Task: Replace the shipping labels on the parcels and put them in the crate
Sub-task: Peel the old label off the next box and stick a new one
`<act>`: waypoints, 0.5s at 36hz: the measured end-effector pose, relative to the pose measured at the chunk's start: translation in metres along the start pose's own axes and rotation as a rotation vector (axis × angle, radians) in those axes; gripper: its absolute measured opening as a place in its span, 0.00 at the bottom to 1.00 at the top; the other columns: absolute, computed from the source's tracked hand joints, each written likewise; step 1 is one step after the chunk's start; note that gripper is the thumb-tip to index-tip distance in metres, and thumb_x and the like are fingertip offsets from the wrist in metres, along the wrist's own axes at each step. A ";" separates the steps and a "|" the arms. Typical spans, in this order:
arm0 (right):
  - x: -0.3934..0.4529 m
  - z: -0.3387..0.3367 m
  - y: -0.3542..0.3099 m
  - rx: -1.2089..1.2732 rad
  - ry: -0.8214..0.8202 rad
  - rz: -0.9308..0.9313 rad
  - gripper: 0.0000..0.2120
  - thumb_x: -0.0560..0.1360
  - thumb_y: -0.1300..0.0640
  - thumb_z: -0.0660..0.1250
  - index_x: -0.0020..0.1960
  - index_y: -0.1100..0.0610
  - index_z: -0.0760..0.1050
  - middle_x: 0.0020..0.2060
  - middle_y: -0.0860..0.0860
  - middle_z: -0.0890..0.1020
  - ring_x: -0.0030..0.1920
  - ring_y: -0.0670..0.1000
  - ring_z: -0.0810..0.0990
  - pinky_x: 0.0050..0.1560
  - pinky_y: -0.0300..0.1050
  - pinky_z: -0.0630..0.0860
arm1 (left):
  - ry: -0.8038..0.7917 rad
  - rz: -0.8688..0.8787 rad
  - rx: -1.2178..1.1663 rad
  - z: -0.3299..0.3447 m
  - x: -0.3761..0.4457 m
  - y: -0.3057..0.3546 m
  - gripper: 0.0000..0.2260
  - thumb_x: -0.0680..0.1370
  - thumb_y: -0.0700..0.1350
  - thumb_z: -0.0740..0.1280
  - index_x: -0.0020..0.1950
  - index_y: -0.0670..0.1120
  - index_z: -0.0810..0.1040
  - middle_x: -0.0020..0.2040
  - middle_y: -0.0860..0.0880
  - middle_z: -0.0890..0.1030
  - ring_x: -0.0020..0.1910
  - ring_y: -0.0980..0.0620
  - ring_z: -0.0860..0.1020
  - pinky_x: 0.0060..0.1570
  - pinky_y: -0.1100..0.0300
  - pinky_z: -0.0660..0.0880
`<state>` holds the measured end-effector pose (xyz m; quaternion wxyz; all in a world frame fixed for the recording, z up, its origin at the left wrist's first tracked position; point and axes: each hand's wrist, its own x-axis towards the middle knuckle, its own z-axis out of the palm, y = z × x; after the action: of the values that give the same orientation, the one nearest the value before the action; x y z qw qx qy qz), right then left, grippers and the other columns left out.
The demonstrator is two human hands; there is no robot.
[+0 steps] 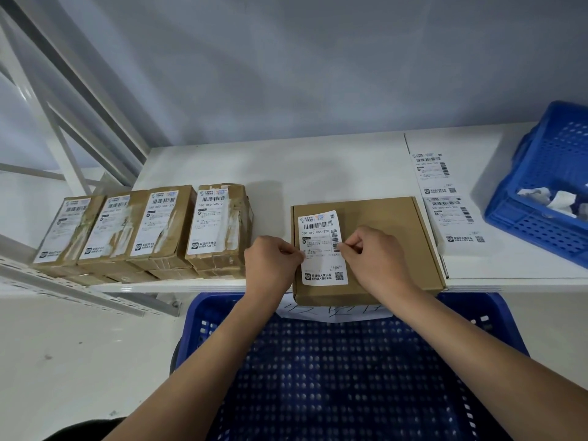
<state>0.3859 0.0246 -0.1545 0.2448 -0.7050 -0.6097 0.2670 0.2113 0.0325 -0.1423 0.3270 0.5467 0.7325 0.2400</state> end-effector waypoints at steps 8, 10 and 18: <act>0.000 0.001 0.000 0.017 0.000 0.005 0.07 0.79 0.54 0.69 0.44 0.56 0.78 0.36 0.46 0.82 0.37 0.46 0.80 0.40 0.47 0.79 | 0.013 0.007 0.009 0.002 0.000 0.000 0.03 0.77 0.42 0.75 0.46 0.43 0.87 0.44 0.49 0.86 0.37 0.59 0.79 0.35 0.70 0.74; 0.000 0.001 0.000 0.021 -0.001 0.007 0.07 0.79 0.53 0.69 0.44 0.56 0.78 0.36 0.45 0.82 0.37 0.45 0.80 0.39 0.47 0.79 | 0.012 0.006 0.012 0.002 0.000 0.000 0.03 0.76 0.42 0.75 0.46 0.43 0.87 0.43 0.49 0.86 0.37 0.58 0.80 0.36 0.69 0.74; -0.001 0.000 -0.002 0.026 -0.001 -0.004 0.08 0.79 0.54 0.69 0.43 0.57 0.79 0.36 0.46 0.82 0.38 0.45 0.80 0.37 0.43 0.77 | 0.005 -0.001 0.013 0.001 0.000 0.000 0.02 0.76 0.41 0.75 0.46 0.43 0.87 0.43 0.49 0.86 0.38 0.58 0.80 0.36 0.69 0.74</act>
<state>0.3839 0.0235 -0.1528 0.2539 -0.7005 -0.6077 0.2747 0.2120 0.0323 -0.1432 0.3218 0.5480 0.7350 0.2364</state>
